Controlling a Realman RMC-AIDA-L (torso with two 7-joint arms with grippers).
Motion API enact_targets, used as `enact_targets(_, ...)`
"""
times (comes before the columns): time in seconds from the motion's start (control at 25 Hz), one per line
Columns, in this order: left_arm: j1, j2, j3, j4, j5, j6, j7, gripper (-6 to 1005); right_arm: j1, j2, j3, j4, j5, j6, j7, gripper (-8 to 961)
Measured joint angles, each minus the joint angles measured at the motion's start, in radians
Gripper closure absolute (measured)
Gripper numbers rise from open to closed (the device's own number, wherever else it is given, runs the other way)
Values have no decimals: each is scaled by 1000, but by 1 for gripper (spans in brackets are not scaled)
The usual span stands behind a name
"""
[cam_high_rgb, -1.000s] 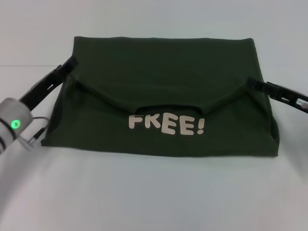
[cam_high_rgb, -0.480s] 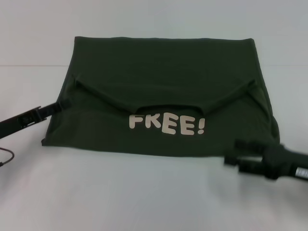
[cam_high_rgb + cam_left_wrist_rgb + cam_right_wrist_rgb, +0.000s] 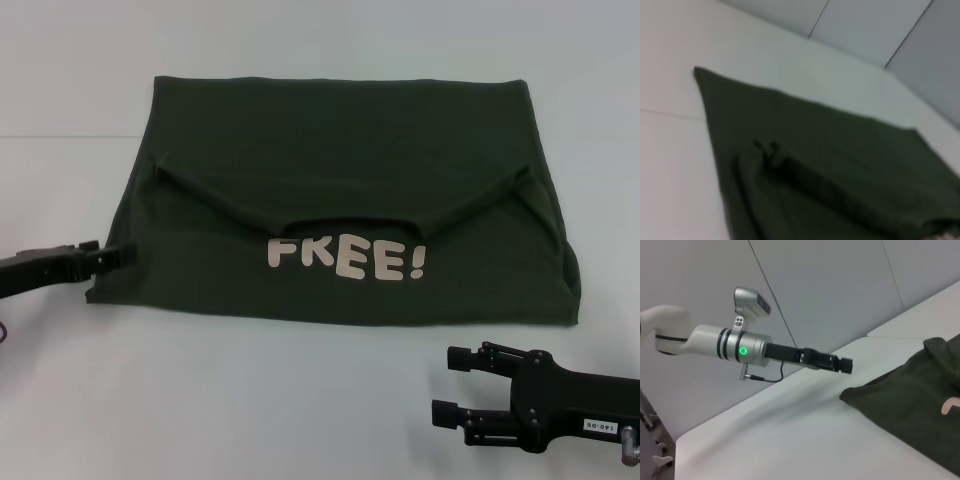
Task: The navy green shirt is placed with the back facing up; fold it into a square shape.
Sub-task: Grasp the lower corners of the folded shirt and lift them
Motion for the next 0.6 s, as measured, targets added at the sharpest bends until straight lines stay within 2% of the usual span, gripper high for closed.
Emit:
enact_targets(0.12,-13,-1,3,4,91,-22,3,280,-1,0,0,1,0,0,0,52)
enact_targets(0.2,-15,-5,5,8,105,-30,10,280,-1,0,0,1,-1,1,2,53)
enact_targets(0.44,-1,-43,7,46,118,-89,50,282,0,1,-1,2,-1,9,7,53)
enact_targets(0.6,1,-50,8,44,119,-111,63,283,2,6,-1,2,-1,16,8,53)
